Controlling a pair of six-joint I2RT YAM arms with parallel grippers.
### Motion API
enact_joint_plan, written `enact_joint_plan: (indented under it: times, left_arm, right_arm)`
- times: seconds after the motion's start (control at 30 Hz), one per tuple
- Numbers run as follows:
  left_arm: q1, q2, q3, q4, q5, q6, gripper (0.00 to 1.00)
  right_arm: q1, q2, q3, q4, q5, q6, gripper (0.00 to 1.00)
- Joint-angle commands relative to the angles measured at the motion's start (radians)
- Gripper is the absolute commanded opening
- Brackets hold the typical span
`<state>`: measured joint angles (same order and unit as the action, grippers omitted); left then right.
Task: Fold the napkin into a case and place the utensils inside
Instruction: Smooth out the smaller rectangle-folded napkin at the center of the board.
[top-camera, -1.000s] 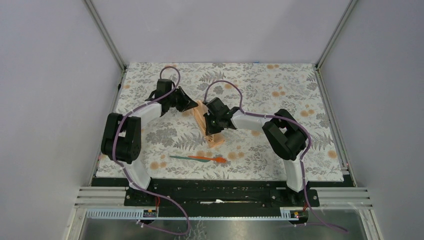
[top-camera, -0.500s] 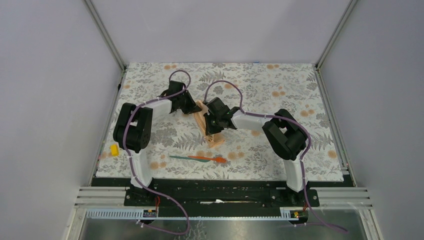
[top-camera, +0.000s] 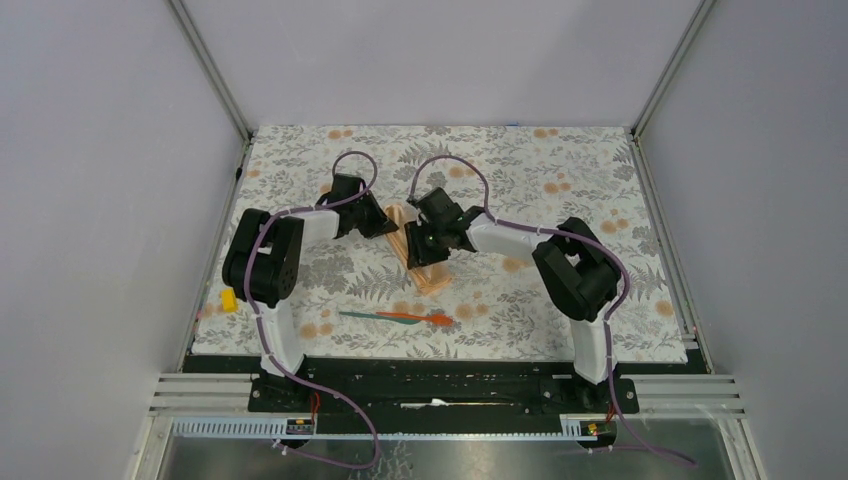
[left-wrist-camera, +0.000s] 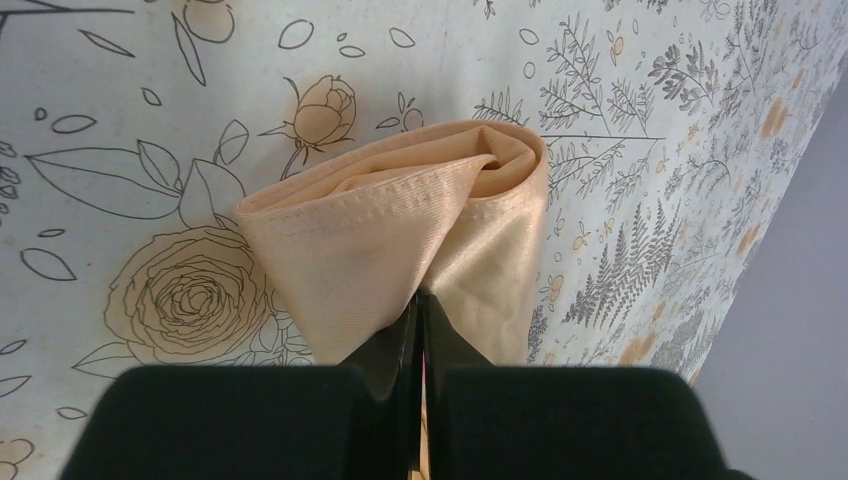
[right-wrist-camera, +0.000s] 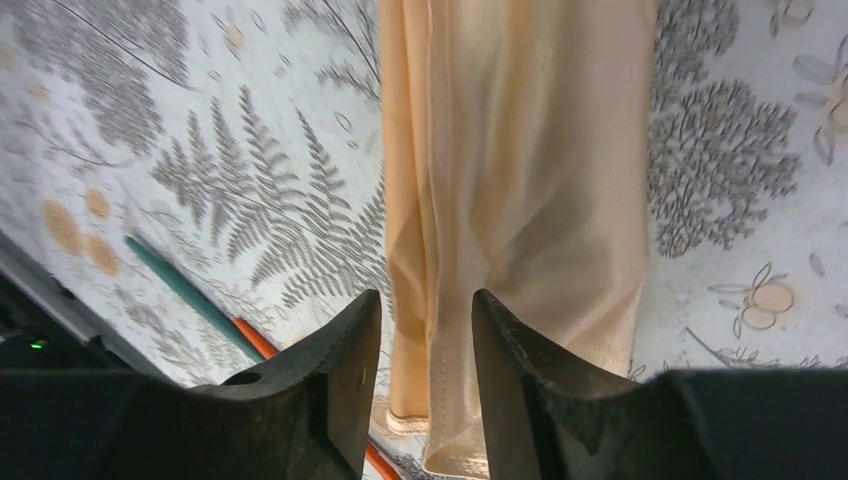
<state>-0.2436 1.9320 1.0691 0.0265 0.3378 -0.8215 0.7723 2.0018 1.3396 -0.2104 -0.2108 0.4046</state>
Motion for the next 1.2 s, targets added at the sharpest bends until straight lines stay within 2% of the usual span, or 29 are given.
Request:
enact_joint_plan:
  times: [0.0,0.27,0.43,0.6,0.67,0.77,0.8,0.87,0.9,0.97,1.03,1.17]
  left_arm:
    - [0.014,-0.002,-0.05,-0.069,-0.067,0.047,0.0]
    - [0.024,-0.01,-0.064,-0.064,-0.066,0.058,0.0]
    - [0.024,-0.01,-0.059,-0.058,-0.05,0.06,0.0]
    - [0.016,-0.032,-0.007,-0.106,-0.023,0.093,0.0]
    - [0.011,-0.067,0.024,-0.137,-0.012,0.108,0.13]
    - [0.012,-0.152,0.062,-0.191,-0.021,0.134,0.4]
    - [0.012,-0.171,0.083,-0.23,-0.048,0.147,0.45]
    - [0.015,-0.19,0.134,-0.294,-0.104,0.182,0.47]
    - [0.016,-0.189,0.155,-0.322,-0.137,0.192,0.42]
    - [0.025,-0.174,0.184,-0.359,-0.186,0.203,0.23]
    - [0.034,-0.15,0.201,-0.373,-0.195,0.196,0.11]
    - [0.038,-0.106,0.222,-0.374,-0.233,0.177,0.02]
  right_arm:
    - [-0.045,-0.039,0.104,-0.022,-0.083,0.002,0.48]
    - [-0.057,0.093,0.198,0.057,-0.165,0.071,0.47]
    - [-0.059,0.166,0.168,0.142,-0.201,0.099,0.33]
    - [-0.068,0.213,0.048,0.279,-0.178,0.11,0.26]
    - [-0.068,0.228,0.041,0.279,-0.169,0.101,0.23]
    - [-0.071,0.225,0.024,0.277,-0.159,0.093,0.2]
    - [-0.072,0.222,0.019,0.277,-0.156,0.09,0.19]
    - [-0.072,0.215,0.018,0.276,-0.157,0.087,0.19]
    - [-0.073,0.212,0.02,0.275,-0.159,0.084,0.18]
    - [-0.074,0.209,0.03,0.267,-0.158,0.078,0.18]
    - [-0.074,0.208,0.038,0.26,-0.157,0.074,0.17]
    - [-0.074,0.213,0.044,0.256,-0.163,0.073,0.17]
